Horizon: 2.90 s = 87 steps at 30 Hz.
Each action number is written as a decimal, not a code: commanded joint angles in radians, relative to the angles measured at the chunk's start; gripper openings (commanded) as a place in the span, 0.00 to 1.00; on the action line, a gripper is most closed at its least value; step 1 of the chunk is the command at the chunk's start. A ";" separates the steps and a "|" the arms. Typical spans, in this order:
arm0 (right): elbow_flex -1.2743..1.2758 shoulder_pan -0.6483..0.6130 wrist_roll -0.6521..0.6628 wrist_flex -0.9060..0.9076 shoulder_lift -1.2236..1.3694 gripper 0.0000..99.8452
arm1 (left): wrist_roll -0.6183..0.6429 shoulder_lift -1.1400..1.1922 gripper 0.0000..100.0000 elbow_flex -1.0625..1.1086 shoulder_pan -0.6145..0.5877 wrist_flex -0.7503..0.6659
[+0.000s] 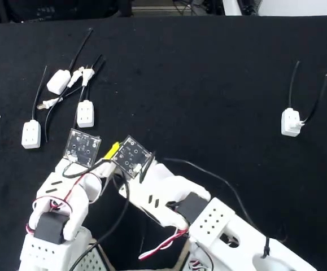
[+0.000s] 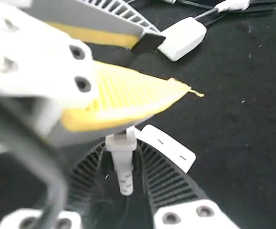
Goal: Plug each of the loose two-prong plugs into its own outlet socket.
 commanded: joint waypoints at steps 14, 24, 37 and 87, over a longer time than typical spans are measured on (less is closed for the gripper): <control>-0.091 -0.011 0.049 0.150 -0.154 0.01 | -0.008 0.005 0.17 0.079 -0.051 0.002; -0.085 -0.008 0.049 0.178 -0.223 0.01 | -0.006 0.003 0.17 0.079 -0.051 0.002; -0.091 -0.005 0.054 0.180 -0.222 0.01 | -0.005 0.003 0.17 0.081 -0.051 0.006; -0.091 -0.005 0.020 0.175 -0.222 0.01 | 0.063 0.003 0.17 0.081 -0.061 0.002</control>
